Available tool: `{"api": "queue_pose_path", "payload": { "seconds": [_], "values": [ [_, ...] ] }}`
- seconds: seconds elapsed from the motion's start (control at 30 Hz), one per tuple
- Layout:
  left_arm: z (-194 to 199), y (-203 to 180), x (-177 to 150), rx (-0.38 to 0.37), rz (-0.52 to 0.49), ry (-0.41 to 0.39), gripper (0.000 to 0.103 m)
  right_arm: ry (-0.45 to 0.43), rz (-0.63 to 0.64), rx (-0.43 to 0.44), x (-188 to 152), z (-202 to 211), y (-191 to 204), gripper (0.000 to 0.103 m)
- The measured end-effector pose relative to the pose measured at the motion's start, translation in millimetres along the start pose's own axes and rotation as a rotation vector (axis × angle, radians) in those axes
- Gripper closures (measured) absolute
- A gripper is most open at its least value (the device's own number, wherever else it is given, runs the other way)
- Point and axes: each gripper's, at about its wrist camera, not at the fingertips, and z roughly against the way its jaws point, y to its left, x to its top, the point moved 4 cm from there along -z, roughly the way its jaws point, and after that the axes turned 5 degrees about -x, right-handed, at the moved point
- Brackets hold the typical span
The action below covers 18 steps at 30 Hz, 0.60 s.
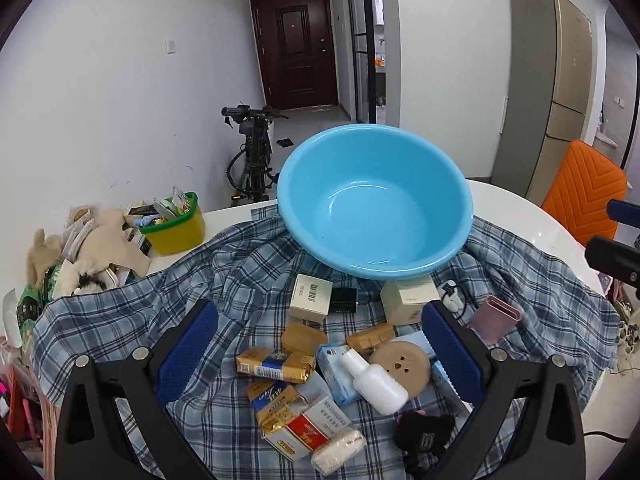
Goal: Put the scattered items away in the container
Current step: 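Move the left tool toward the white bottle while the right tool approaches the pink cups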
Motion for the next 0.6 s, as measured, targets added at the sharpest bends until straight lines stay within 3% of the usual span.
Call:
{"api": "queue_pose_path", "payload": {
  "seconds": [0.13,0.23,0.33,0.6],
  "values": [
    [-18,-2,3,-0.036,-0.03,0.004,0.0,0.002,0.008,-0.013,2,-9,2,0.0],
    [-39,-6,2,-0.055,-0.097,0.027,0.0,-0.016,0.037,-0.054,-1,-14,4,0.0],
    [-59,-13,-3,-0.06,-0.178,0.031,0.0,-0.001,0.088,-0.034,-11,-20,11,0.0],
    [-105,-24,-30,-0.157,-0.187,0.217,0.0,0.062,0.084,-0.041,-36,-43,1,0.0]
  ]
}}
